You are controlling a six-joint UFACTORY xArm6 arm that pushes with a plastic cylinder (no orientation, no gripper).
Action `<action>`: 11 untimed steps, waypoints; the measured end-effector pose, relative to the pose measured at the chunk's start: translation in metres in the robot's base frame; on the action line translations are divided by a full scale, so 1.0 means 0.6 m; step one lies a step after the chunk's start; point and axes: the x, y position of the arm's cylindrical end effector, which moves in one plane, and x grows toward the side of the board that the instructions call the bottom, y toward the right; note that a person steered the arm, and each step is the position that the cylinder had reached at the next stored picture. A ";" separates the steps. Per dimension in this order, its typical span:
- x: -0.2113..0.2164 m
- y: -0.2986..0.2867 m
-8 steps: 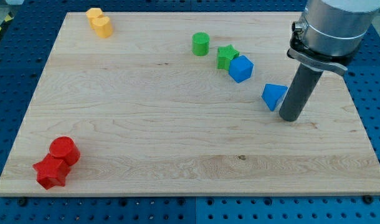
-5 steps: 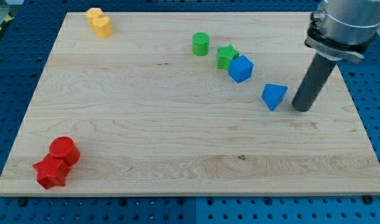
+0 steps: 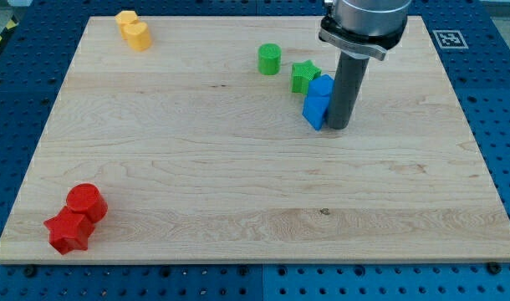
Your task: Push the blue triangle into the green blocks
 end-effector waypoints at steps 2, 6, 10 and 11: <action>-0.024 -0.022; -0.023 -0.084; -0.015 -0.162; -0.035 -0.156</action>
